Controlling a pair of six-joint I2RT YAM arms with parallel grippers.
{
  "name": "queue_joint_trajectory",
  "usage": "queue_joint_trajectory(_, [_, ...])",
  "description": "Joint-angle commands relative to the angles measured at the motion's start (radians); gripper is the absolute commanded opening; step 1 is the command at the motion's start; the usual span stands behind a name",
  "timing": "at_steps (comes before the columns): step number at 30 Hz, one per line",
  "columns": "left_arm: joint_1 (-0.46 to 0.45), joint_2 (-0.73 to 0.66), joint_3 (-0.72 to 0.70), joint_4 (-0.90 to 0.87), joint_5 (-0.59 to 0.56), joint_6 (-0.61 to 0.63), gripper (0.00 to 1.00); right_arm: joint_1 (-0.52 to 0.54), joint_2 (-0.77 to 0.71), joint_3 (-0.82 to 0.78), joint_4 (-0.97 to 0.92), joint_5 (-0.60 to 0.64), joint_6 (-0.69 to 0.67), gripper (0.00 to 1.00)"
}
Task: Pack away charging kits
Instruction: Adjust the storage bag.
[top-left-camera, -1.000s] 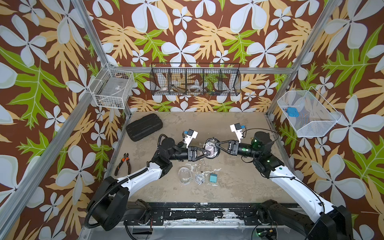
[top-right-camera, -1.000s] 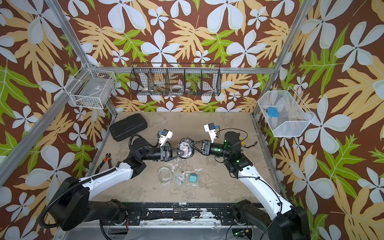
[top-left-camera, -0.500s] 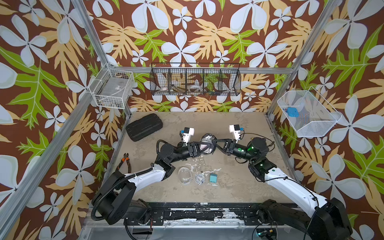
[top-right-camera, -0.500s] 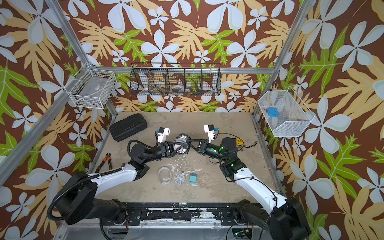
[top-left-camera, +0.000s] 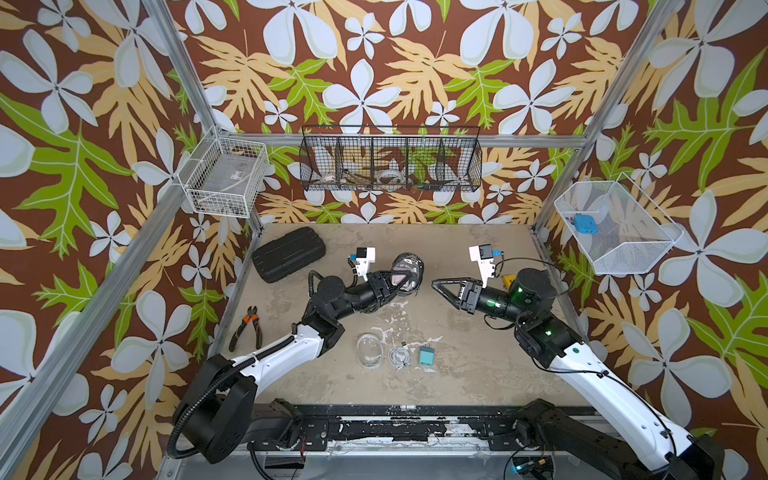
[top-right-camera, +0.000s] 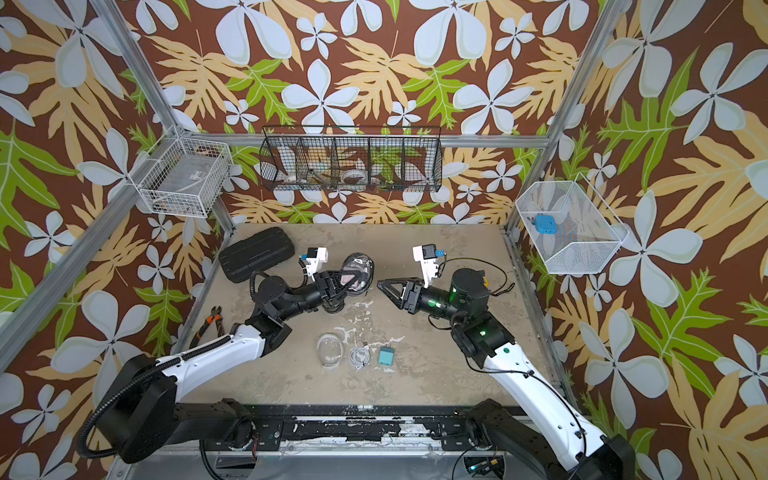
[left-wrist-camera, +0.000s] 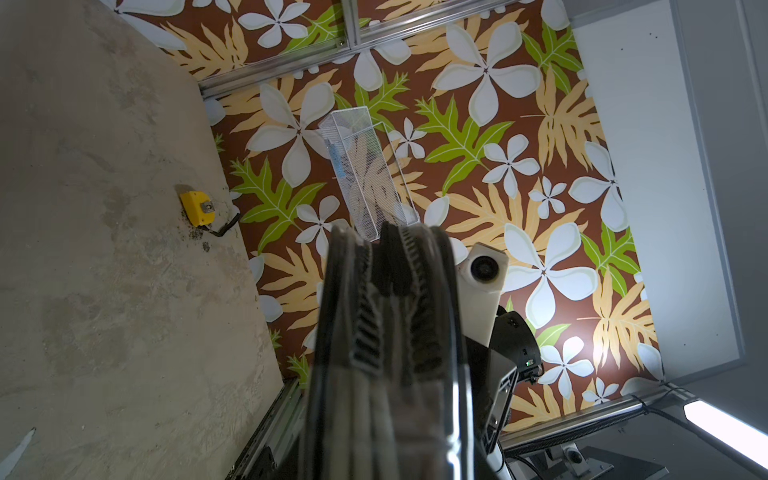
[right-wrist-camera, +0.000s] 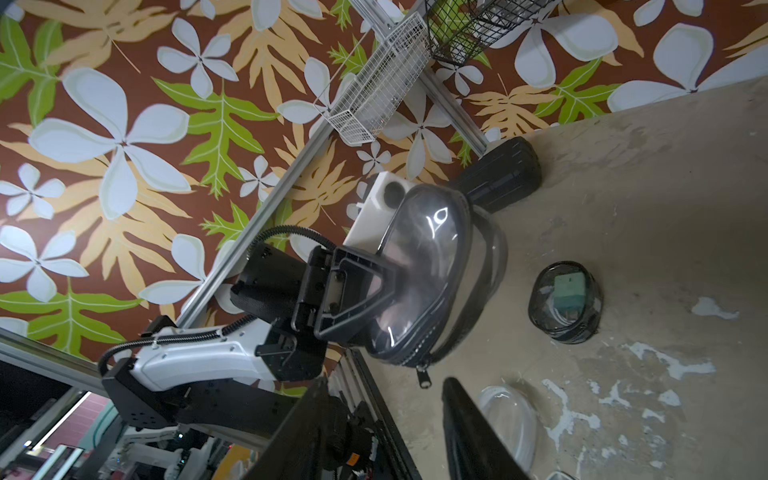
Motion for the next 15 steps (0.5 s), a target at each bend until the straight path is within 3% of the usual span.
queue_joint_trajectory(1, [0.003, 0.007, 0.032, -0.076, 0.051, -0.054, 0.09, 0.054, 0.016, 0.069, -0.238, 0.098, -0.305, 0.46])
queue_joint_trajectory(5, [0.003, 0.005, 0.053, -0.153, 0.052, -0.069, 0.11, 0.148, 0.038, 0.14, -0.371, 0.304, -0.506, 0.45])
queue_joint_trajectory(15, [0.003, 0.011, 0.049, -0.16, 0.039, -0.068, 0.14, 0.176, 0.077, 0.149, -0.368, 0.367, -0.623, 0.37])
